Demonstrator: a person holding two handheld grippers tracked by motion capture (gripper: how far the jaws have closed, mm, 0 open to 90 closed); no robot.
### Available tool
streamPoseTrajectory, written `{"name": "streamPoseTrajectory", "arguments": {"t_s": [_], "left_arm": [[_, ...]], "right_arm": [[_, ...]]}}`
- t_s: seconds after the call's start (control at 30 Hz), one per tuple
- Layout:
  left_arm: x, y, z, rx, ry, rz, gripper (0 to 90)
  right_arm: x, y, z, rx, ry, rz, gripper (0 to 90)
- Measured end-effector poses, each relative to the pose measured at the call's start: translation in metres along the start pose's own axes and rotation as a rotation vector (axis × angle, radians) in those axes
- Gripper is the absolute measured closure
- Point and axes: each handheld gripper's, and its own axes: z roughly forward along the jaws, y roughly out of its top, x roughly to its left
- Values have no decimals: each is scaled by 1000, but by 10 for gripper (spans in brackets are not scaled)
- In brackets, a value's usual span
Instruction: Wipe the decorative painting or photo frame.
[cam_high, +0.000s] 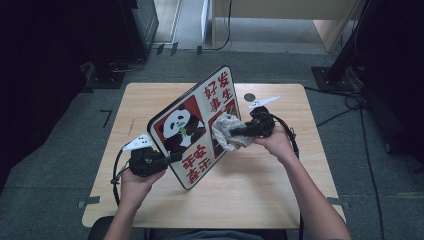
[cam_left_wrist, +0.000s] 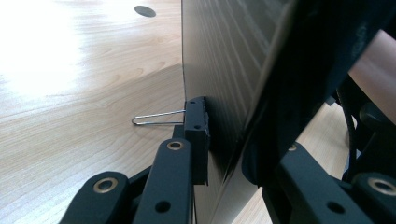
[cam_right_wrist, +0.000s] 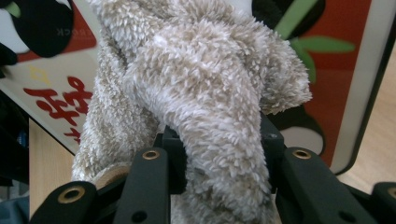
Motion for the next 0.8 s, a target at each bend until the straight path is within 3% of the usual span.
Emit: {"name": "streamPoseTrajectory", "arguments": {"t_s": [0.47,0.8], "left_arm": [[0,0,0,1,-1,0,774],[0,-1,0,-2,-4,-1,772]], "right_arm": [[-7,-22,12,10,-2,8,660],[-11,-40,22,56,-10,43,660]]}}
